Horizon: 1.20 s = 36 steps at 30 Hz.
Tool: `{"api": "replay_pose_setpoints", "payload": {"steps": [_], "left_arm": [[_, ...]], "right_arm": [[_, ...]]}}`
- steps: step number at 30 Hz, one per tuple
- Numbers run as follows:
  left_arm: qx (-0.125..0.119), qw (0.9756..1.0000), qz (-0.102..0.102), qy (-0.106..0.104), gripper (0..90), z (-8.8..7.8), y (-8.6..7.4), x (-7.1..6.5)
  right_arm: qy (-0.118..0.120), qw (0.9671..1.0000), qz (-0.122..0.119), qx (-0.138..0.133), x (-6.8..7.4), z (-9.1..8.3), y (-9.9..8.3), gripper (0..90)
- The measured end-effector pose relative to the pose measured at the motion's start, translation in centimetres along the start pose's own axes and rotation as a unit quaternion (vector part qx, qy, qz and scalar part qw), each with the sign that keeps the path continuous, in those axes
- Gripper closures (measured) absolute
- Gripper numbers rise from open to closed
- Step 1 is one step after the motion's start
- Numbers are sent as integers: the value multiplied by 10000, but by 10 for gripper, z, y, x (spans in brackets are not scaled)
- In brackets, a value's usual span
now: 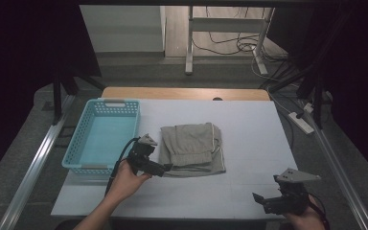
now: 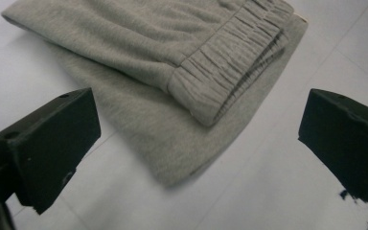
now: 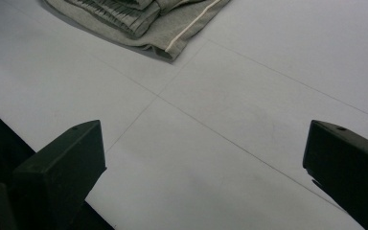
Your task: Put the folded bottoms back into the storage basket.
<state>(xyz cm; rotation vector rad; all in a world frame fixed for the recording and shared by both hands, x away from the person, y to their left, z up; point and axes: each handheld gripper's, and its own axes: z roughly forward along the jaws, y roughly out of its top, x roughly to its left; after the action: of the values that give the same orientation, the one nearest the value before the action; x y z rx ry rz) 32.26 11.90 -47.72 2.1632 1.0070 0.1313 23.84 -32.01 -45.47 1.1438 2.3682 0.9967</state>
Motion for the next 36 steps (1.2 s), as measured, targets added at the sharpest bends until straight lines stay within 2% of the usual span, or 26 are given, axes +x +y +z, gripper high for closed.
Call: {"api": "replay_pose_setpoints", "payload": {"steps": [5,17,23,25,27,29,31,32,36], "left_arm": [[152,9998,-52,149,3,13,7,3],[206,9994,-221,194,0,45,20,14],[488,9980,-198,351,0,62,15,19],[591,9972,-265,383,0,66,12,21],[780,9952,-333,480,0,69,10,23],[850,9943,-495,413,0,72,8,25],[822,9945,-495,415,0,72,7,26],[925,9941,-358,443,0,73,8,24],[942,9939,-297,497,0,74,7,20]], "right_arm": [[11,10000,-11,14,0,0,0,12],[28,10000,-34,14,1,1,0,12],[53,10000,-63,22,1,1,0,12],[63,10000,-67,21,1,1,0,12],[70,9999,-75,27,1,1,0,12],[67,9999,-87,28,1,1,0,12],[69,9999,-95,24,1,1,0,12],[72,9999,-98,30,1,1,0,12],[85,9999,-103,77,2,2,1,12]]}}
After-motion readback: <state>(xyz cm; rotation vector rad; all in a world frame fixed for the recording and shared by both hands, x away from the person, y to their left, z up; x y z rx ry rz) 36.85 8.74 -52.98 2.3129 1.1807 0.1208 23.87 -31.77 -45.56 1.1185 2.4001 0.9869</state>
